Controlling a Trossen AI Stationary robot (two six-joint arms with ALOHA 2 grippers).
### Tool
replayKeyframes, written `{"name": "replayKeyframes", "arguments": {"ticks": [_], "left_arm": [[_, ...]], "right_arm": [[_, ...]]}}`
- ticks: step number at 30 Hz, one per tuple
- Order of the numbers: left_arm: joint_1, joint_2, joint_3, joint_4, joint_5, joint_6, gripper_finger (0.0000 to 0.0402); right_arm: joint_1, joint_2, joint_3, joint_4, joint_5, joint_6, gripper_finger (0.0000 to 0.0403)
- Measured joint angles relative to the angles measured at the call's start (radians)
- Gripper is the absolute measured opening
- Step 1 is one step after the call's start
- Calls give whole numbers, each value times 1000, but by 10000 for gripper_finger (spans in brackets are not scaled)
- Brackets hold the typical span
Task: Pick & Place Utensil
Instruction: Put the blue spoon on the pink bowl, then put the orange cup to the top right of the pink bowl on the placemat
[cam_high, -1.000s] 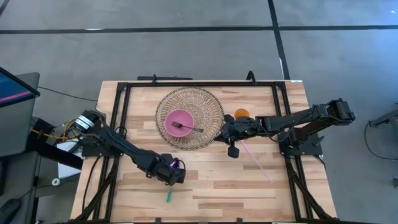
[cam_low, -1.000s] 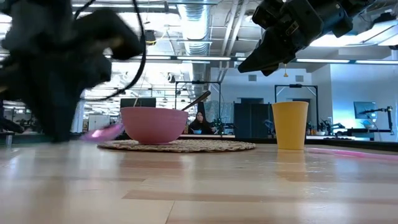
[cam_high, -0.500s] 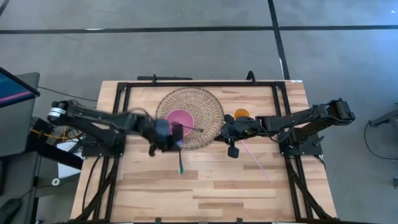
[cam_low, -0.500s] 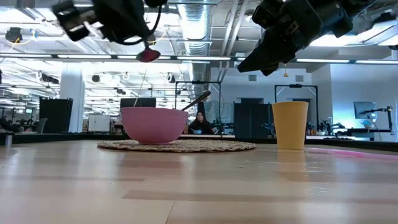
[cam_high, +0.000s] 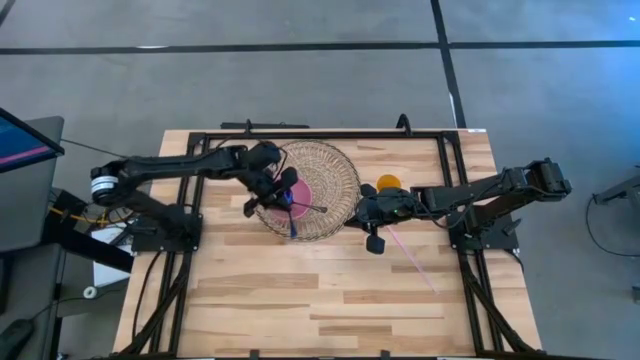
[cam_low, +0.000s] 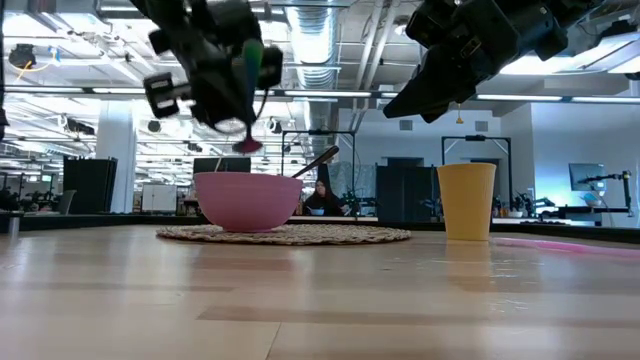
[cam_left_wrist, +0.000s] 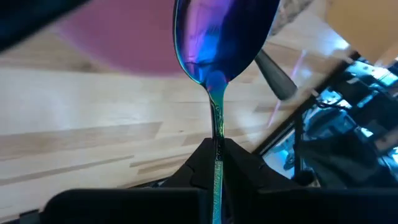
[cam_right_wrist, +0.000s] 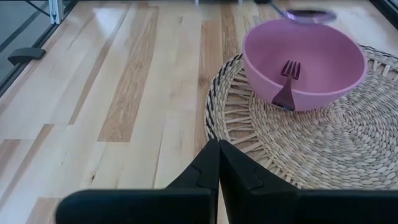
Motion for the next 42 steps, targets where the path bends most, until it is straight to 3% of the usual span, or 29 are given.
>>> {"name": "replayKeyframes", "arguments": {"ticks": [8, 16, 34, 42], "left_arm": [[120, 165, 0, 2, 179, 121, 22], [148, 246, 0, 3, 229, 171, 22], [157, 238, 1, 8, 236, 229, 64], [156, 111, 1, 30, 185, 265, 65]], "right_arm": [[0, 0, 0, -1, 0, 0, 0], [0, 0, 0, -1, 0, 0, 0], [0, 0, 0, -1, 0, 25, 0], [0, 0, 0, 0, 0, 26, 0]]}}
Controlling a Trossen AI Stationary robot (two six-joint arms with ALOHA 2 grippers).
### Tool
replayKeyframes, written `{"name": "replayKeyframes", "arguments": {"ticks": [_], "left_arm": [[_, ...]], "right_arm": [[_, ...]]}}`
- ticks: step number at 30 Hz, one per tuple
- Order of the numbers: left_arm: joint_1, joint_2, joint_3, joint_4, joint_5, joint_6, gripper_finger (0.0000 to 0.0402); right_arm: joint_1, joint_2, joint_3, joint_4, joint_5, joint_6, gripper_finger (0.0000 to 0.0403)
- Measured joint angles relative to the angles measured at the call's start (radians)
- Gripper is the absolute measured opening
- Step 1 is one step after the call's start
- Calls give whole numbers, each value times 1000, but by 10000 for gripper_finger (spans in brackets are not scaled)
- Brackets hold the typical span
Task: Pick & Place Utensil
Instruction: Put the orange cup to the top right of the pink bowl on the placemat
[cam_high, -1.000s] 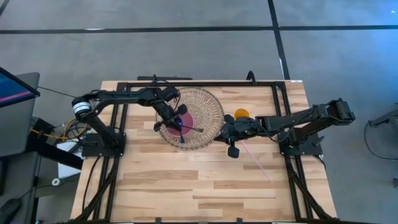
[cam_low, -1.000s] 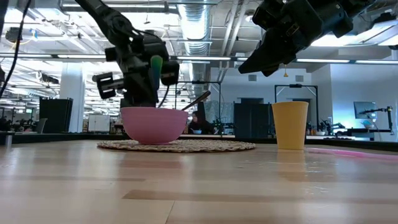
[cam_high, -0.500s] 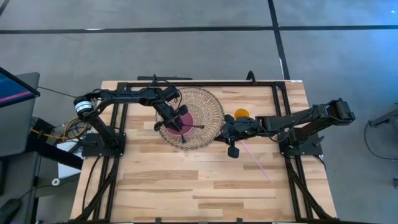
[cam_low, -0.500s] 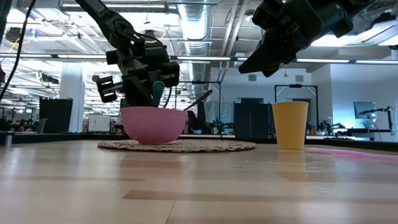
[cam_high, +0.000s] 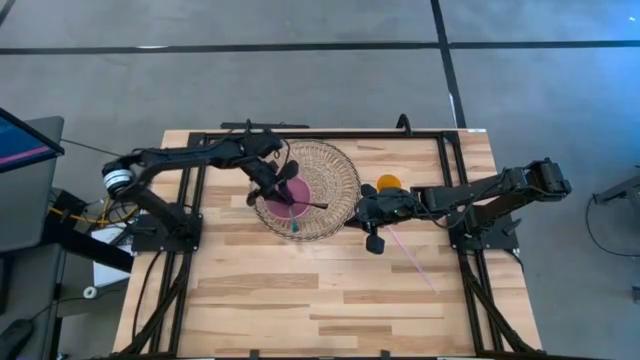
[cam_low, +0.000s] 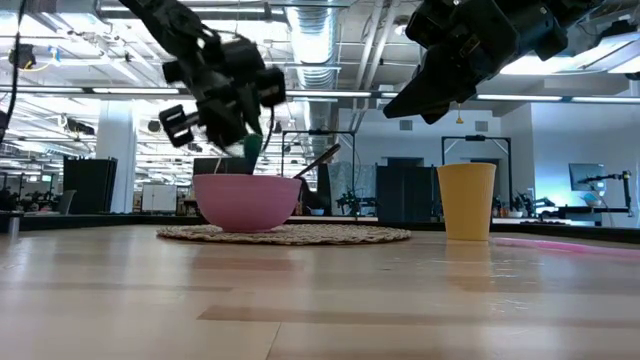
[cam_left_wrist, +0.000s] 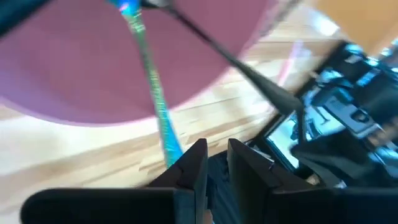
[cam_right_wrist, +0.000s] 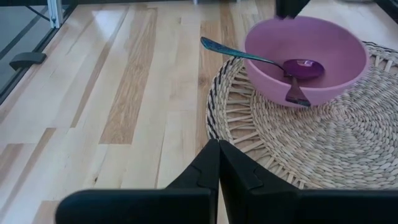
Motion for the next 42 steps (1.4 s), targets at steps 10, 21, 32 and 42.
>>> {"name": "replayKeyframes", "arguments": {"ticks": [10, 21, 32, 42], "left_arm": [[-18, -264, 0, 0, -215, 240, 65], [-214, -424, 0, 0, -534, 708, 65], [-409, -412, 0, 2, -781, 815, 65], [-536, -338, 0, 11, -940, 821, 65]], "right_arm": [[39, 0, 0, 0, 0, 27, 0], [168, 0, 1, -278, 133, 255, 6], [181, 0, 36, -486, 234, 330, 77], [109, -1, 268, -902, 547, 257, 128]]}}
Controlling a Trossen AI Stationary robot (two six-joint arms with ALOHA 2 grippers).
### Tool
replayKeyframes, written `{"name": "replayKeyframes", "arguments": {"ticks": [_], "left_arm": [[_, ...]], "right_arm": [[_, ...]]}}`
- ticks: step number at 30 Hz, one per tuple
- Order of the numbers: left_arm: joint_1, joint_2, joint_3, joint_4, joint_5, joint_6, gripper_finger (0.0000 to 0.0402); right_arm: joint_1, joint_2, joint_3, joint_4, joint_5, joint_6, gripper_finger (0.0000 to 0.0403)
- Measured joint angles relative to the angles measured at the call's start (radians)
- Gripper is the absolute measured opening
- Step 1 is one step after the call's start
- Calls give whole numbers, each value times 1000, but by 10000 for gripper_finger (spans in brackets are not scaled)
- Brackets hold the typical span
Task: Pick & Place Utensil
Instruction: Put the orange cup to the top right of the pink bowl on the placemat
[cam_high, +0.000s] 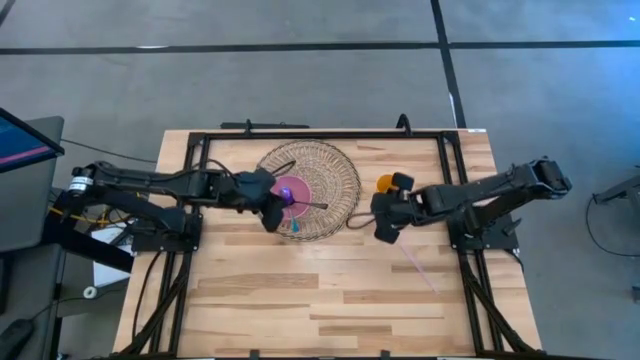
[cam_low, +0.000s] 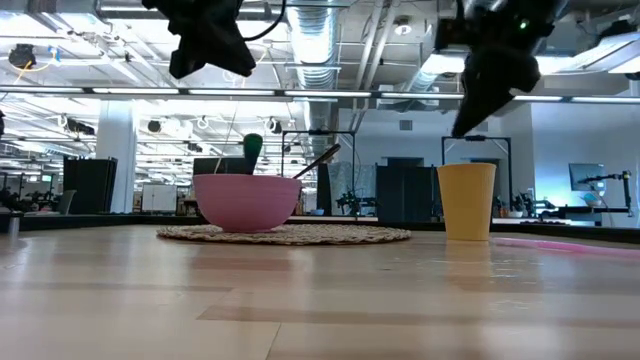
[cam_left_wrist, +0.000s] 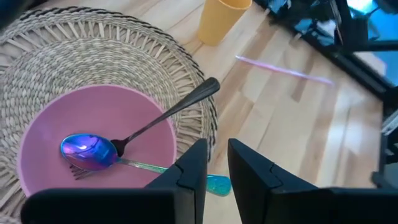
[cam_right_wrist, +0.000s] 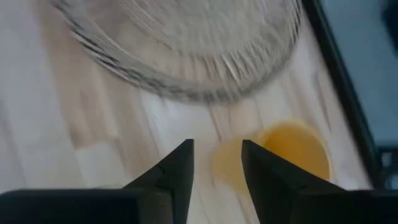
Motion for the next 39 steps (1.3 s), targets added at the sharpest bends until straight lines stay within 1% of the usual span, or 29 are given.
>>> {"name": "replayKeyframes", "arguments": {"ticks": [4, 9, 11, 14, 20, 23, 25, 31, 32, 36, 39], "left_arm": [[-55, 33, 0, 19, -70, 53, 65], [-114, 65, 0, 91, -165, 178, 65], [-127, 72, 0, 114, -189, 221, 65], [-143, 77, 0, 128, -206, 265, 65], [-150, 83, 0, 133, -226, 269, 65], [-150, 84, -1, 132, -226, 266, 65], [-150, 84, -1, 133, -226, 258, 65], [-150, 83, -1, 133, -226, 254, 65], [-150, 83, -1, 133, -226, 254, 65], [-150, 83, -2, 133, -226, 253, 65], [-150, 83, -2, 133, -226, 253, 65]], "right_arm": [[-85, 0, 0, -67, -63, 24, 158], [-176, 0, -2, -53, -85, -38, 195], [-204, 0, -2, -57, -125, -48, 204], [-239, 18, -2, -51, -175, -47, 210], [-281, 91, -2, -33, -155, -47, 204], [-298, 134, -2, -37, -155, -42, 185], [-307, 158, -2, -40, -155, -39, 157], [-331, 183, -3, -45, -158, -58, 24], [-334, 182, -3, -42, -158, -67, 13], [-334, 166, 3, -42, -185, -74, 16], [-334, 161, 30, -47, -195, -78, 6]]}}
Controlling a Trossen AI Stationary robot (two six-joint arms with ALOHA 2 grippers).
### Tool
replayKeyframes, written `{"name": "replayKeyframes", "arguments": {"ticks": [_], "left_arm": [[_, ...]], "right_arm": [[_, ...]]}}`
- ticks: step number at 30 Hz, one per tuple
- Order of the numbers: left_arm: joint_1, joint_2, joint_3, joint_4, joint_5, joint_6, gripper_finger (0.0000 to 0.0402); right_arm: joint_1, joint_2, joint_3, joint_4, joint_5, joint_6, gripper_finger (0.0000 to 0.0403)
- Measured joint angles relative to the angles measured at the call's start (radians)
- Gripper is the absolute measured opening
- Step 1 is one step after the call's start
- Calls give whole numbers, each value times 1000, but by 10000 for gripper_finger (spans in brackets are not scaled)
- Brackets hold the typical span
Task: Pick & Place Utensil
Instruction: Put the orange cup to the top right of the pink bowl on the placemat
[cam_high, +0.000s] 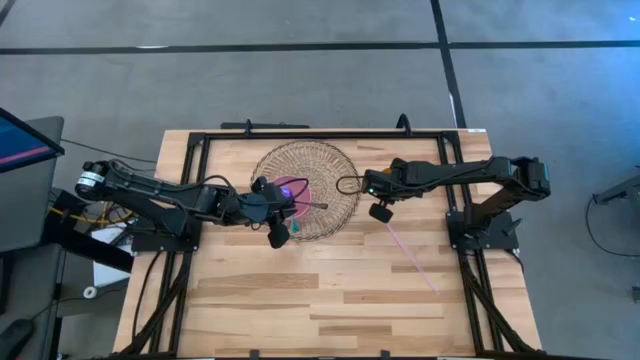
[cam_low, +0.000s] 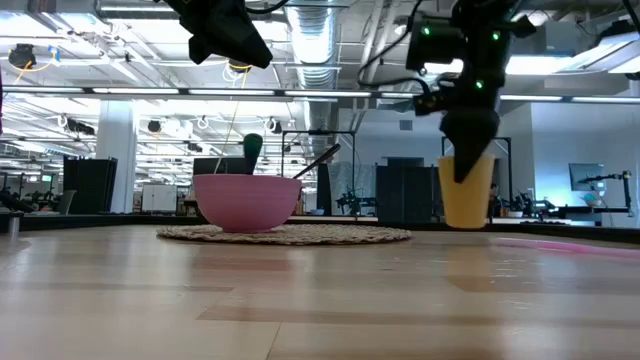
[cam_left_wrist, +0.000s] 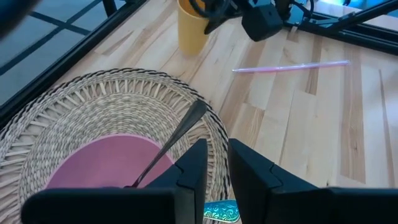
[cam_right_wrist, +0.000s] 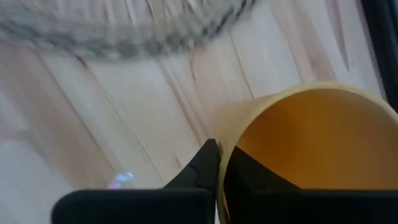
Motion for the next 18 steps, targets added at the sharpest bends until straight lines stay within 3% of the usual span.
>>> {"name": "replayKeyframes", "arguments": {"ticks": [11, 18], "left_arm": [[0, 0, 0, 0, 0, 0, 65], [0, 0, -1, 0, 0, 0, 65]], "right_arm": [[1, 0, 134, 58, -73, -85, 5], [-2, 0, 164, 228, -176, -169, 2]]}}
